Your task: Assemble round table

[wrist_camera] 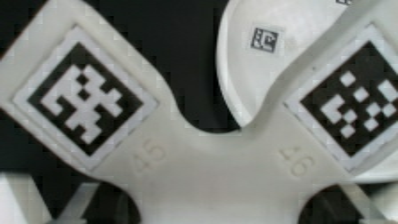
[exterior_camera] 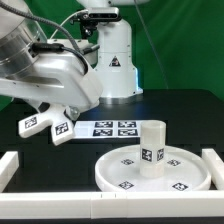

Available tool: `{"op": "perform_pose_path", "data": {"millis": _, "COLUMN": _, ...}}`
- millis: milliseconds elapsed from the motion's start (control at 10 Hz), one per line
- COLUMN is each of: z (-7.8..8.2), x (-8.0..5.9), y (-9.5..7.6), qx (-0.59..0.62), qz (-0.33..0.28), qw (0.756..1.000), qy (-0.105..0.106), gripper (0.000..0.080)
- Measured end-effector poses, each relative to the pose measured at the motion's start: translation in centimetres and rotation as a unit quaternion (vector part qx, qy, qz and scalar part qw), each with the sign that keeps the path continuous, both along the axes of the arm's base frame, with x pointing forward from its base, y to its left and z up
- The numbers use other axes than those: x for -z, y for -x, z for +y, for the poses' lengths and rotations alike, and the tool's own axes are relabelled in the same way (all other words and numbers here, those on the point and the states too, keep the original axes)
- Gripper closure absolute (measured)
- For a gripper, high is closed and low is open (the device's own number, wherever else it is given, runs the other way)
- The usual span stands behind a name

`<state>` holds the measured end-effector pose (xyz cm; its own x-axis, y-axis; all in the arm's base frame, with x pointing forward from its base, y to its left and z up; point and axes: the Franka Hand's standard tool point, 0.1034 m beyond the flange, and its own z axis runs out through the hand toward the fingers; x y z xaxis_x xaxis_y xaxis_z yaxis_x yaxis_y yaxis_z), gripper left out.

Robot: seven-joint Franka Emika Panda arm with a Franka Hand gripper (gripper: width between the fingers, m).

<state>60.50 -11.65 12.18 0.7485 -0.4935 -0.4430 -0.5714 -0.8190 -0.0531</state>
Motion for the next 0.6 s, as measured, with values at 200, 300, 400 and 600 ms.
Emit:
{"op": "perform_pose_path", "data": {"millis": 200, "z": 1.6, "x": -1.4, "y": -0.8, "qx": -0.023, "qz": -0.077, "qw": 0.995, "qy": 0.057, "gripper": 0.0359}}
{"op": "perform_pose_path", "data": {"millis": 300, "z": 4.2, "x": -2.7, "y": -0.2, "qx": -0.044, "qz": -0.117, "qw": 0.989, "qy": 0.084, "gripper": 0.0359}}
{"op": "perform_pose_path", "data": {"millis": 400, "z": 6.2, "x": -3.1, "y": 1.0, "qx": -0.046, "qz": -0.133, "qw": 0.986, "qy": 0.093, "gripper": 0.0359}}
{"op": "perform_pose_path", "data": {"millis": 600, "z": 7.8, "x": -2.4, "y": 0.7, "qx": -0.045, "qz": -0.181, "qw": 0.975, "qy": 0.12, "gripper": 0.0359}}
